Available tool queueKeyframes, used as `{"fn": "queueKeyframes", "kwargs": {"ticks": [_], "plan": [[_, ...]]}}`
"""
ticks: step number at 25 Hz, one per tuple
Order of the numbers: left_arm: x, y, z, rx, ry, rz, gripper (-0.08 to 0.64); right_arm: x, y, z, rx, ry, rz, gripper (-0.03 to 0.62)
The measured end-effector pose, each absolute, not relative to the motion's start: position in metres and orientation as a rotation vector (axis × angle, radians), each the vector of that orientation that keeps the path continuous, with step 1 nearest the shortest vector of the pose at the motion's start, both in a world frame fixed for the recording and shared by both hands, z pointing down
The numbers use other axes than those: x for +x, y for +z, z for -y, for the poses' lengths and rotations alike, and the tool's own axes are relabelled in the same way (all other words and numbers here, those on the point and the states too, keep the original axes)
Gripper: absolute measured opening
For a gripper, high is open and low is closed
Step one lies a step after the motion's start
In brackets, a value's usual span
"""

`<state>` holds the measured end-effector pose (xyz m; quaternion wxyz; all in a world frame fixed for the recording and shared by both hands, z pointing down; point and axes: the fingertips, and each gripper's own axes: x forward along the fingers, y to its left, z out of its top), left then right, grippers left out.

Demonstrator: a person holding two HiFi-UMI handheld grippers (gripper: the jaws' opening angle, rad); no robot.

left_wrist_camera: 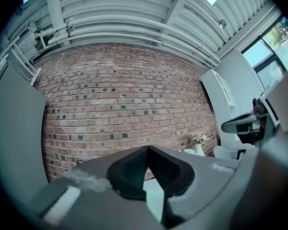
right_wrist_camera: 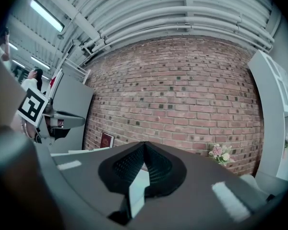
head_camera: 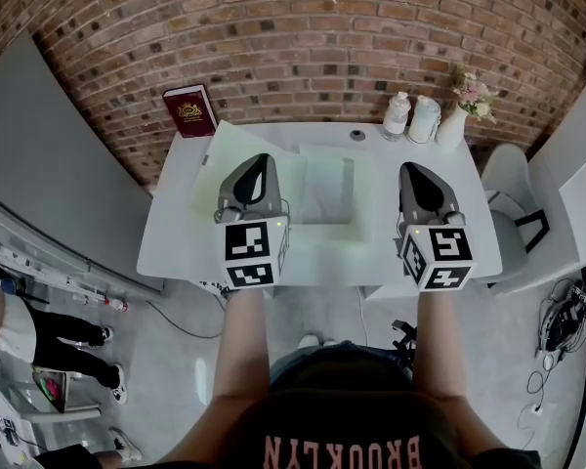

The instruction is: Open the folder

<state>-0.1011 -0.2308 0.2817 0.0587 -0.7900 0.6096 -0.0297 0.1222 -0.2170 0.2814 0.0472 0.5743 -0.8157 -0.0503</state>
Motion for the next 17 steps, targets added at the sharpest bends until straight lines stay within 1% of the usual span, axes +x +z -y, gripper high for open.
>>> {"fn": "queueKeyframes", "kwargs": {"ticks": [17], "plan": [[-0.098,0.257,0.225,-2.315,-0.112,-1.748,0.0,0.134,0.255,0.211,1.827,-0.183,2.481,-0.002]]}}
